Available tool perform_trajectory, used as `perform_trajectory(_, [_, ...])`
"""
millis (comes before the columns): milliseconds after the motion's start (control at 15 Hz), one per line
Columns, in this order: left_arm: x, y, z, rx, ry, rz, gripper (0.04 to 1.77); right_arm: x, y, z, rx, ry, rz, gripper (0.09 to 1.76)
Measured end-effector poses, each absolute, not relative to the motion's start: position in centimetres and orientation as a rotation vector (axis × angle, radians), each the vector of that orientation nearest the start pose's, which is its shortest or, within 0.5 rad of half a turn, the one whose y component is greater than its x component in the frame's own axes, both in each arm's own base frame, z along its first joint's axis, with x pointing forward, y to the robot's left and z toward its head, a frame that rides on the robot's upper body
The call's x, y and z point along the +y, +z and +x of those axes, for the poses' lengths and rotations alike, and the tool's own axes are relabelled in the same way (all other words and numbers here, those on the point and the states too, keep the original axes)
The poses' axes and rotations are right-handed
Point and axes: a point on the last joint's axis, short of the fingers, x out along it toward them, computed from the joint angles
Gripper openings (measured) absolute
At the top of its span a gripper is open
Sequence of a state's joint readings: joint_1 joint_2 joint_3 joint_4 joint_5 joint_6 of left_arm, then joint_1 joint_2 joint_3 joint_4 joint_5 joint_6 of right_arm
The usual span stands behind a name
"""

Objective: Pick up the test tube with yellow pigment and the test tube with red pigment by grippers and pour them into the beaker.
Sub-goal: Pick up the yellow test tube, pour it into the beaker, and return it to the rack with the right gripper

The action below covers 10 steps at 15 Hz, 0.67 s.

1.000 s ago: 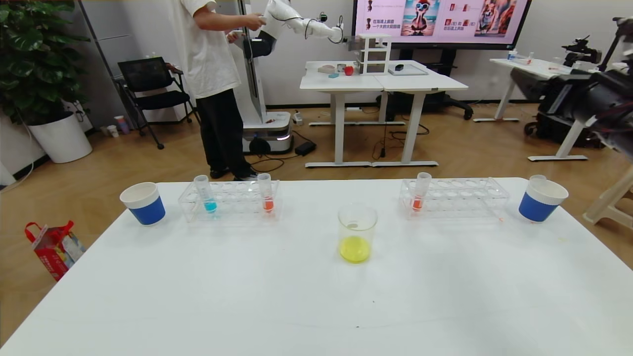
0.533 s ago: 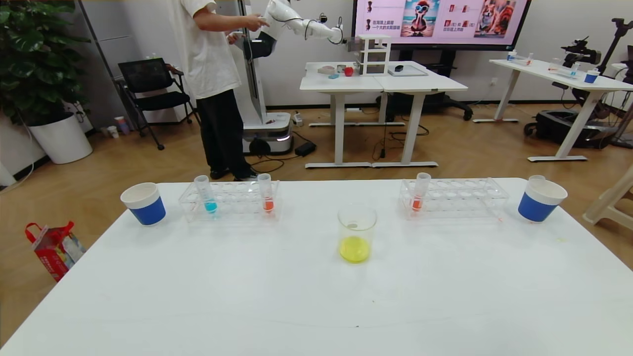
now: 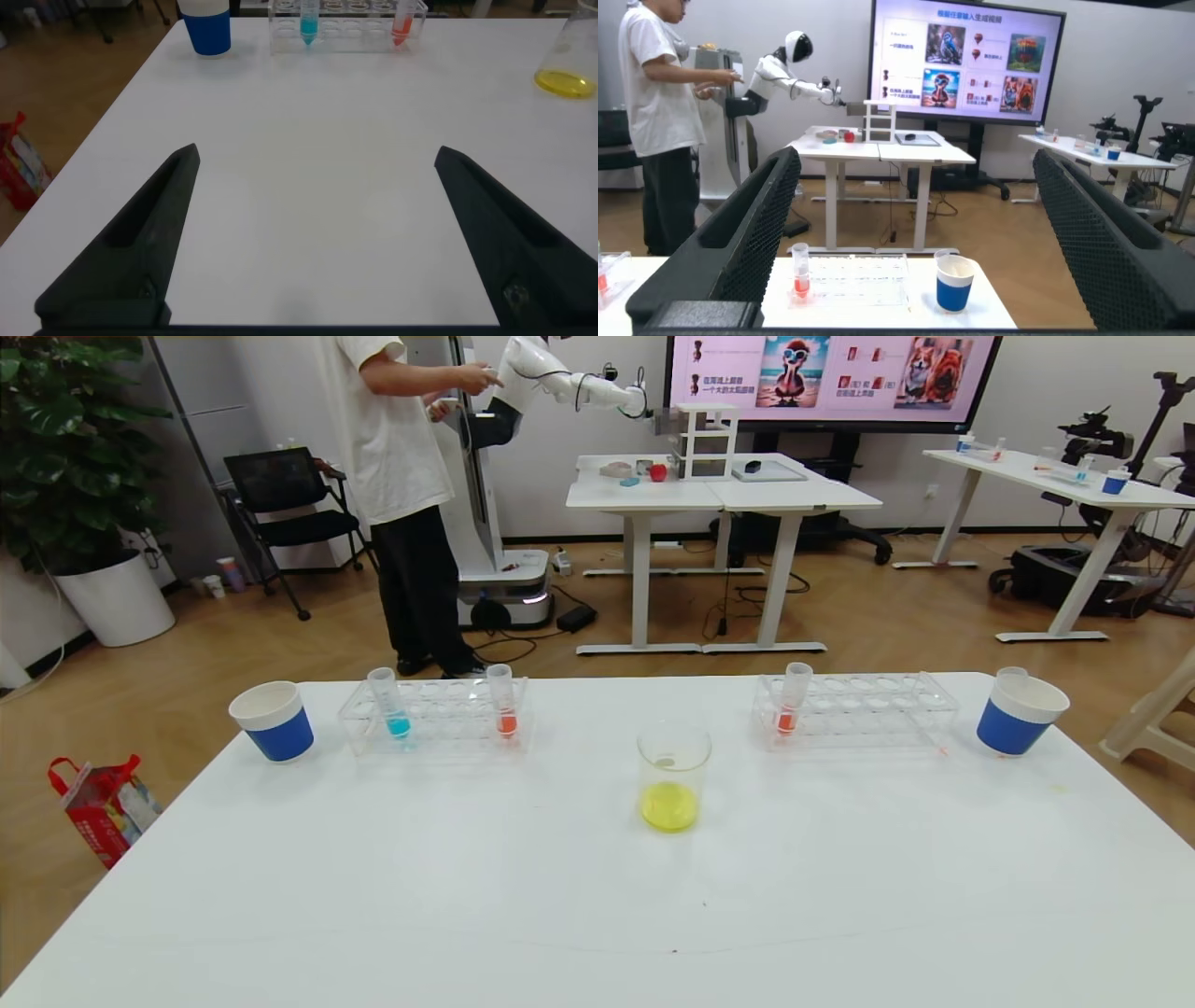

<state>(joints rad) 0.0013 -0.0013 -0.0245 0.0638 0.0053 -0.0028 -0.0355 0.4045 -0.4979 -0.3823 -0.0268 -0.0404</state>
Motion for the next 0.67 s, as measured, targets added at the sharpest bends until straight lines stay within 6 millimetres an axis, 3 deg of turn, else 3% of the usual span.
perform_trajectory(200, [0.0, 7.6, -2.5, 0.039, 0.007, -0.003, 1.75, 0.0, 22.6, -4.5, -0.490, -0.039, -0.078, 1.74])
perform_trajectory(333, [0.0, 7.6, -2.5, 0.038, 0.007, -0.003, 1.75, -0.1, 20.0, -5.2, -0.480, -0.032, -0.092, 1.74])
perform_trajectory(667, [0.0, 7.6, -2.5, 0.038, 0.007, -0.003, 1.75, -0.1, 12.8, -3.5, -0.334, -0.021, -0.097, 1.74])
